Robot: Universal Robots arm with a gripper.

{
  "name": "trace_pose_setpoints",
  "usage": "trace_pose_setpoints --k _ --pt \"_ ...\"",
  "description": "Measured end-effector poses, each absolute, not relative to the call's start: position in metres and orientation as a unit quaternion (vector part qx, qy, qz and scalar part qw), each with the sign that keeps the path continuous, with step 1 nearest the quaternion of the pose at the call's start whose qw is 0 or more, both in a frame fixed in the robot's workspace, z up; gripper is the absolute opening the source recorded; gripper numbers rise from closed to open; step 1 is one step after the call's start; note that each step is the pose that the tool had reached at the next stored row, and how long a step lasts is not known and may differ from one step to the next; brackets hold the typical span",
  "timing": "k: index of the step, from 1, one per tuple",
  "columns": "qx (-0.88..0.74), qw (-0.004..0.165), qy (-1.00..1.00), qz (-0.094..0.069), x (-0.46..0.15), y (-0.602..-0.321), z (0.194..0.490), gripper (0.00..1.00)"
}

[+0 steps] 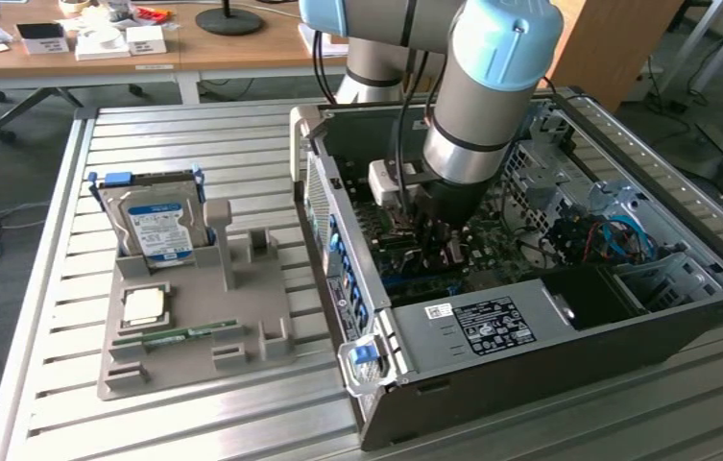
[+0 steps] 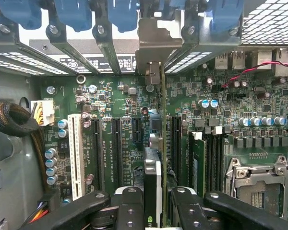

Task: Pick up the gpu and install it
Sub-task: 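Insert the gpu into the slot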

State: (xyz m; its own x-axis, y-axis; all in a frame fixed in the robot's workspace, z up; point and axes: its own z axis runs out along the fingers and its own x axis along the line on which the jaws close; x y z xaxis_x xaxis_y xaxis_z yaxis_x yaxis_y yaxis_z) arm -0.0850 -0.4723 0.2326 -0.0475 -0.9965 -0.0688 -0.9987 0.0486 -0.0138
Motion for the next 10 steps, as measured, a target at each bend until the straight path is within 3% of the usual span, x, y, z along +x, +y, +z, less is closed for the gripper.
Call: trace_pose_setpoints --k 7,10 --pt "-0.689 0.030 0.724 0.019 -0.0852 -0.4721 0.2322 0.27" --pt "-0.689 0.030 0.724 0.019 -0.0851 -0.4722 0.2324 0.33"
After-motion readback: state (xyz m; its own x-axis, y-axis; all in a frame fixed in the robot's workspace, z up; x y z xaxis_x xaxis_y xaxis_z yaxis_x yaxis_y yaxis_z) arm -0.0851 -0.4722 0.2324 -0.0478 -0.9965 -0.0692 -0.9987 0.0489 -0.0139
